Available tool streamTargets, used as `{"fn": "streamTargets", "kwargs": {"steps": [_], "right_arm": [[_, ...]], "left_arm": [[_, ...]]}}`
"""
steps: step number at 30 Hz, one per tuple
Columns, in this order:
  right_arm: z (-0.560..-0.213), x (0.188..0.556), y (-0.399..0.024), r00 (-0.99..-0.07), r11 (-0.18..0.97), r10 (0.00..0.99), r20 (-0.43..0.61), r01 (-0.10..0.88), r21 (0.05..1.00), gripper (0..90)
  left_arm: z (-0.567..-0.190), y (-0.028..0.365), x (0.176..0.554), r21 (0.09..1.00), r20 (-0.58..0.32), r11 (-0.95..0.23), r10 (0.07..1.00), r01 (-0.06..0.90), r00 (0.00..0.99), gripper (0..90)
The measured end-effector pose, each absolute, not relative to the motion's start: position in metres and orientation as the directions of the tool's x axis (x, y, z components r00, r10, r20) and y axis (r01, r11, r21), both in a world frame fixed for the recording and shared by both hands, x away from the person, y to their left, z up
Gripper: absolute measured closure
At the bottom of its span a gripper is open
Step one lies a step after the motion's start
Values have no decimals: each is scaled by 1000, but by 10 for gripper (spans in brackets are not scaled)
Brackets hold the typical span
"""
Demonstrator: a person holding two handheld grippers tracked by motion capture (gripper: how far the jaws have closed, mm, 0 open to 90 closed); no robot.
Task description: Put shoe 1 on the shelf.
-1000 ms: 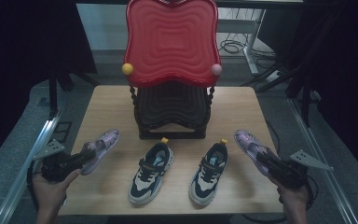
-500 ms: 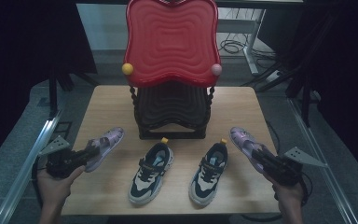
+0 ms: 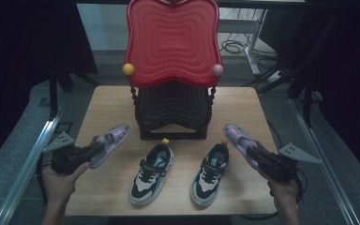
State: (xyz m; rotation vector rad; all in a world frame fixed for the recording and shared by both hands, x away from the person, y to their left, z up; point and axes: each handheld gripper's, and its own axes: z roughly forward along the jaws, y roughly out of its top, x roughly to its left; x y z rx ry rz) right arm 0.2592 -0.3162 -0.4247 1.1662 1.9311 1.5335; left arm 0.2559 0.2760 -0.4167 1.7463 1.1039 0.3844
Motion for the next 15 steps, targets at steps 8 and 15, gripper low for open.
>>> {"fn": "streamTargets", "kwargs": {"steps": [8, 15], "right_arm": [[-422, 264, -305, -590, 58, 790, 168, 345, 937, 847], [-419, 268, -295, -609, 68, 776, 164, 338, 939, 848]], "left_arm": [[-413, 269, 261, 868, -220, -93, 808, 488, 546, 855], [-410, 260, 267, 873, -216, -100, 799, 478, 561, 854]]}}
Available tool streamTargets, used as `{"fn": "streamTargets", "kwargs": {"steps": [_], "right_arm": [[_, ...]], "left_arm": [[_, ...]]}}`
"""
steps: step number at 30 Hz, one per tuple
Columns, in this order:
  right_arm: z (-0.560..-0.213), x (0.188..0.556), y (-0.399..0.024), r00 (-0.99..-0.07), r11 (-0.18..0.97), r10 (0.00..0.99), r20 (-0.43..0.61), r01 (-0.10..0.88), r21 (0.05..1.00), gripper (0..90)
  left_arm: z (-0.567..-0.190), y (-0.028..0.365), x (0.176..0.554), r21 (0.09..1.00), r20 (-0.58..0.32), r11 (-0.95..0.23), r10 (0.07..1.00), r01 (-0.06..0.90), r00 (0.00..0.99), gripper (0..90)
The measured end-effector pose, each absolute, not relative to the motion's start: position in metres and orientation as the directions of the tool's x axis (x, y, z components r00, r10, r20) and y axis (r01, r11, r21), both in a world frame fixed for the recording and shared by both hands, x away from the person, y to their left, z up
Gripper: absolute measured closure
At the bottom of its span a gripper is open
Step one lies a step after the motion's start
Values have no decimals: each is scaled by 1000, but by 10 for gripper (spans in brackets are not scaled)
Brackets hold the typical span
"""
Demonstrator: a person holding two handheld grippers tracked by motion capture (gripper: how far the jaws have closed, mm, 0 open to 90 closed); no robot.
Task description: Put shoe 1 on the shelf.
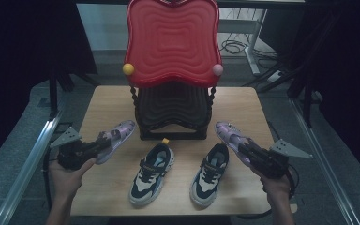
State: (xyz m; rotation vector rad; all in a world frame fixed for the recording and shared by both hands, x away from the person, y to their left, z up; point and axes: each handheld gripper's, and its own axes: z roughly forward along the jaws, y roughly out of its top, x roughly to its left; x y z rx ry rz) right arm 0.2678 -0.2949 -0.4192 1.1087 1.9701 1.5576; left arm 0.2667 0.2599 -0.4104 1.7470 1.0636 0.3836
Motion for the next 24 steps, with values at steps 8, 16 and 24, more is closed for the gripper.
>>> {"fn": "streamTargets", "kwargs": {"steps": [8, 16, 24], "right_arm": [[-418, 273, -279, -634, 81, 756, 161, 334, 939, 847], [-416, 277, -266, -658, 97, 738, 152, 326, 940, 847], [-413, 284, -253, -673, 106, 724, 152, 326, 939, 846]], "left_arm": [[-405, 252, 271, 879, -209, -110, 786, 463, 582, 854], [-402, 242, 278, 883, -206, -117, 774, 455, 599, 854], [-400, 228, 288, 884, -208, -126, 756, 449, 620, 854]]}}
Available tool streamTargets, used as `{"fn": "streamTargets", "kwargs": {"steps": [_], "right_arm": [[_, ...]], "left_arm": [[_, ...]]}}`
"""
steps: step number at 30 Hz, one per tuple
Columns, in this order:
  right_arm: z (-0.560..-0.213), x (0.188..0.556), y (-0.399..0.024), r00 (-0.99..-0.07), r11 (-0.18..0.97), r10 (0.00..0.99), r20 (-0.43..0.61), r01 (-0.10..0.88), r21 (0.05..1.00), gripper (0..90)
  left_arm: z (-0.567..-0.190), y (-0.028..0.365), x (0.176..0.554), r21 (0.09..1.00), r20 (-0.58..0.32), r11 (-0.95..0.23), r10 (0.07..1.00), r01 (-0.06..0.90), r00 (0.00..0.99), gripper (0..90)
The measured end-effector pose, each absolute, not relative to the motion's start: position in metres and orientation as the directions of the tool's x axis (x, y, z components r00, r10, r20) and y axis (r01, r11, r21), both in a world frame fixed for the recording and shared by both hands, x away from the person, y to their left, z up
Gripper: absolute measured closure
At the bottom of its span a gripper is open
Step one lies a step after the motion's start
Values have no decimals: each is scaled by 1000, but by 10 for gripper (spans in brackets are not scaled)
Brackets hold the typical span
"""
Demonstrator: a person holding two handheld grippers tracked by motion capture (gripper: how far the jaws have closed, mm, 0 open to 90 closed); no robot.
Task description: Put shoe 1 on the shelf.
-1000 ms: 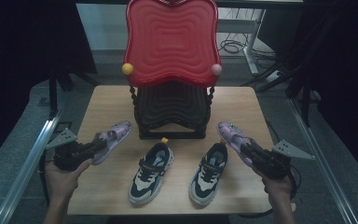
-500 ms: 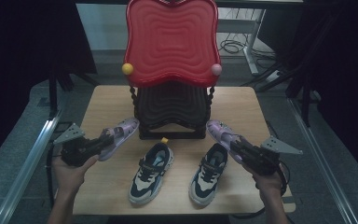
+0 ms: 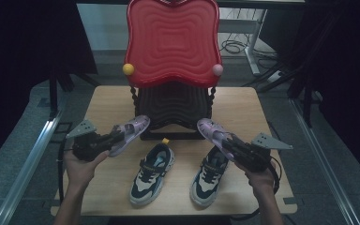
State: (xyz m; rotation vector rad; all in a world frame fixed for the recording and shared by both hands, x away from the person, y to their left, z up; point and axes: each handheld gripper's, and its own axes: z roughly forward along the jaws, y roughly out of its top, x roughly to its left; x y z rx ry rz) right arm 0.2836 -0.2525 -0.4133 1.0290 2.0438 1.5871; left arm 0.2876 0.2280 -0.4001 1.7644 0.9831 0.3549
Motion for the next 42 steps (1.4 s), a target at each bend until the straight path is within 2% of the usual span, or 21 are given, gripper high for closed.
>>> {"fn": "streamTargets", "kwargs": {"steps": [13, 32, 42], "right_arm": [[-414, 299, -231, -679, 99, 715, 166, 334, 937, 846], [-408, 316, -198, -690, 94, 705, 162, 318, 943, 846], [-410, 323, -196, -675, 73, 716, 175, 321, 944, 846]], "left_arm": [[-400, 204, 307, 892, -218, -123, 727, 435, 652, 854], [-400, 195, 322, 891, -223, -120, 725, 438, 652, 852], [-402, 191, 329, 891, -228, -112, 726, 439, 649, 852]]}}
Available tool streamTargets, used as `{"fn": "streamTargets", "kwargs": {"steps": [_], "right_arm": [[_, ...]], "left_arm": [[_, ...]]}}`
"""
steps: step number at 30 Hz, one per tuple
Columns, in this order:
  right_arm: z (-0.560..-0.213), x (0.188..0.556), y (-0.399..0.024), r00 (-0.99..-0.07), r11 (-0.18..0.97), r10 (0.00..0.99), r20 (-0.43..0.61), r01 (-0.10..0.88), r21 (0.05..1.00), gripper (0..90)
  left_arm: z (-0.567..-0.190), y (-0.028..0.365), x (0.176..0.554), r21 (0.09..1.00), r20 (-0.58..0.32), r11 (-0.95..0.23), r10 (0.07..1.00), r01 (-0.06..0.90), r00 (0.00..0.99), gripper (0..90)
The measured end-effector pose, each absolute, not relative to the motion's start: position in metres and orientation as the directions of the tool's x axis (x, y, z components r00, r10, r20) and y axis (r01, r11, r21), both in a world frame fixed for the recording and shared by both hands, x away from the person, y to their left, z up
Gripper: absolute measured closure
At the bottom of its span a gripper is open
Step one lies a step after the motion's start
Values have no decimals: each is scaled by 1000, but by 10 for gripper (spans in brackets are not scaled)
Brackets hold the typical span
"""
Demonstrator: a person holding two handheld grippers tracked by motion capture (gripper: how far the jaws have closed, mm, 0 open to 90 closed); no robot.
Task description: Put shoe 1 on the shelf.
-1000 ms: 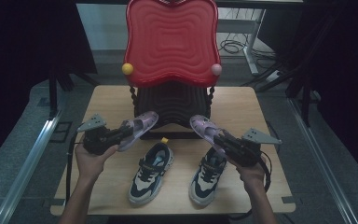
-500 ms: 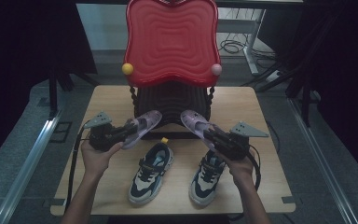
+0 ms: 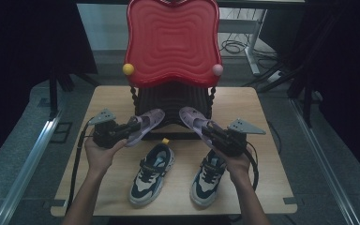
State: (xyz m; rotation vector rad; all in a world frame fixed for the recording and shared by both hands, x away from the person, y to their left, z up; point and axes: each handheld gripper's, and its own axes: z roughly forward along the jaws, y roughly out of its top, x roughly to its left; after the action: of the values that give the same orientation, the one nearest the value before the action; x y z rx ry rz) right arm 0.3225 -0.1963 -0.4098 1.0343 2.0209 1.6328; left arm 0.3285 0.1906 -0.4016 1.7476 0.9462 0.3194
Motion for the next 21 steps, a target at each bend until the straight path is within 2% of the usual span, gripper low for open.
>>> {"fn": "streamTargets", "kwargs": {"steps": [21], "right_arm": [[-398, 335, -184, -665, 58, 728, 167, 302, 951, 846]], "left_arm": [[-383, 176, 351, 909, -201, -113, 726, 402, 658, 852]]}}
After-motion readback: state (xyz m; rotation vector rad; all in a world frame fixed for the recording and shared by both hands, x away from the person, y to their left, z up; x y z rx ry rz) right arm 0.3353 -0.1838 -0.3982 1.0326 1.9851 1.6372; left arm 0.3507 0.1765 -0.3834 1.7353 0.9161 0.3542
